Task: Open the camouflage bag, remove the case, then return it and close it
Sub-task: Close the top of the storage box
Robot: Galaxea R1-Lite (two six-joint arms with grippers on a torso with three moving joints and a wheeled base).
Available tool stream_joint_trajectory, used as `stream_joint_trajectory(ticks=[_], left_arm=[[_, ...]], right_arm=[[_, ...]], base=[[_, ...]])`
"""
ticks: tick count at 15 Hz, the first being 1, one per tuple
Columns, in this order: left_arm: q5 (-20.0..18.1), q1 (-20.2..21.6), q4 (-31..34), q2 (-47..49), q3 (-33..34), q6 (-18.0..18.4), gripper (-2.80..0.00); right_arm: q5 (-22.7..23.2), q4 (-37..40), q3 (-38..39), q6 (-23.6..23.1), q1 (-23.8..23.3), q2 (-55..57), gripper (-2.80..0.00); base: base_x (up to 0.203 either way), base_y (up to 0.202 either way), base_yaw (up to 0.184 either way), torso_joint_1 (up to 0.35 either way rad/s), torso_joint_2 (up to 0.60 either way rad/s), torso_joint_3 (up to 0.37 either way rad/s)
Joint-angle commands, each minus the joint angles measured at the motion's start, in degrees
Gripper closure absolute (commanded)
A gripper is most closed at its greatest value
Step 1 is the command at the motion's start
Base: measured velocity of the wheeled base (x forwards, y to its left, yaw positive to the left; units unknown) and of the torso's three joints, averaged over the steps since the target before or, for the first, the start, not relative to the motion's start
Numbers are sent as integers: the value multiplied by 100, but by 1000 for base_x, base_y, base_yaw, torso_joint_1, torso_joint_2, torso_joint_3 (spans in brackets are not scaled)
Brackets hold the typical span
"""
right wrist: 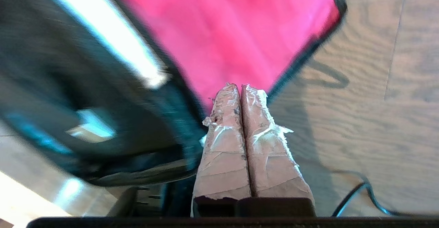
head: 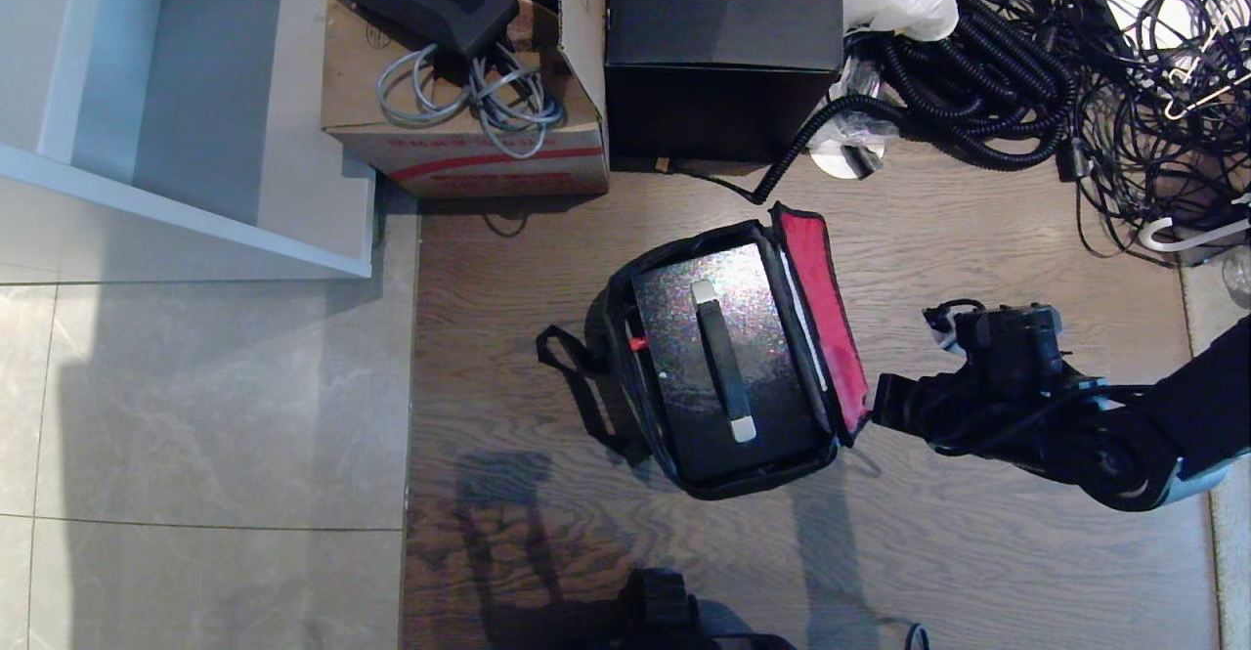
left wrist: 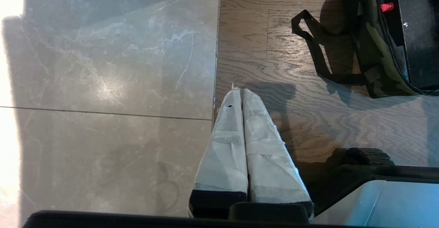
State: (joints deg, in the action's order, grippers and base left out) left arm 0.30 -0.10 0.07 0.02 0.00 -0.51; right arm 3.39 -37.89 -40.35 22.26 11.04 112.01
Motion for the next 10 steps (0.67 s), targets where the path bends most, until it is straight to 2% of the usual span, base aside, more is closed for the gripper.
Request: stream_joint_trajectory(ticks=[1, 3, 6, 10], left_arm=[[4, 1, 1, -2, 0, -2, 0], [5, 1, 1, -2, 0, -2, 0], [5, 1, 1, -2, 0, -2, 0], [5, 1, 1, -2, 0, -2, 0]], right_arm=[[172, -14, 116, 17, 40, -461, -280], [264, -12, 225, 121, 262, -555, -280], [-54, -59, 263, 524, 776, -297, -280], [-522, -98, 109, 610, 829, 166, -280]], base=[[0, 0, 0, 0, 0, 0], [0, 0, 0, 0, 0, 0], [0, 0, 0, 0, 0, 0], [0, 0, 0, 0, 0, 0]])
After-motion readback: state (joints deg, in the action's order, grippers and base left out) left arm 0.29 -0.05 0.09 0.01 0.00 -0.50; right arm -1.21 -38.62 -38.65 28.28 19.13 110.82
